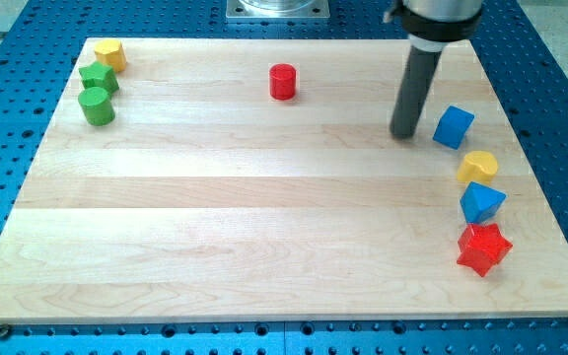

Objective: Place the red circle above the cube

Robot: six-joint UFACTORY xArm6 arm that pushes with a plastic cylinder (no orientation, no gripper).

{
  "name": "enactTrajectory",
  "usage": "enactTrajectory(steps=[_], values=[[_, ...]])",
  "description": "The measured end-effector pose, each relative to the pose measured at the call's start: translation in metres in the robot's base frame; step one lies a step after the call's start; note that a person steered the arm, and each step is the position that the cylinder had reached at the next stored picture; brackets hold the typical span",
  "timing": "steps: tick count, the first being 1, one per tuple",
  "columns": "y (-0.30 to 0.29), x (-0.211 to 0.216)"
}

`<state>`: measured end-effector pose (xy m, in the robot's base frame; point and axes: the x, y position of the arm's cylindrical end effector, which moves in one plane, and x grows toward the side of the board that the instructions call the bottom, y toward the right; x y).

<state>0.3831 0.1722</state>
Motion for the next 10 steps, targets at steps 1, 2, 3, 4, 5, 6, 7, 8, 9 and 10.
enactTrajectory(steps=[1,2,3,4,5,6,7,8,9,10], values=[[0.033,-0.002],[0.038,-0.023],[0.069,-0.014],[0.070,-0.010],[0.071,-0.010],[0.071,-0.010],[0.071,-0.012],[0.065,-0.016],[-0.018,-0.016],[-0.132,0.002]])
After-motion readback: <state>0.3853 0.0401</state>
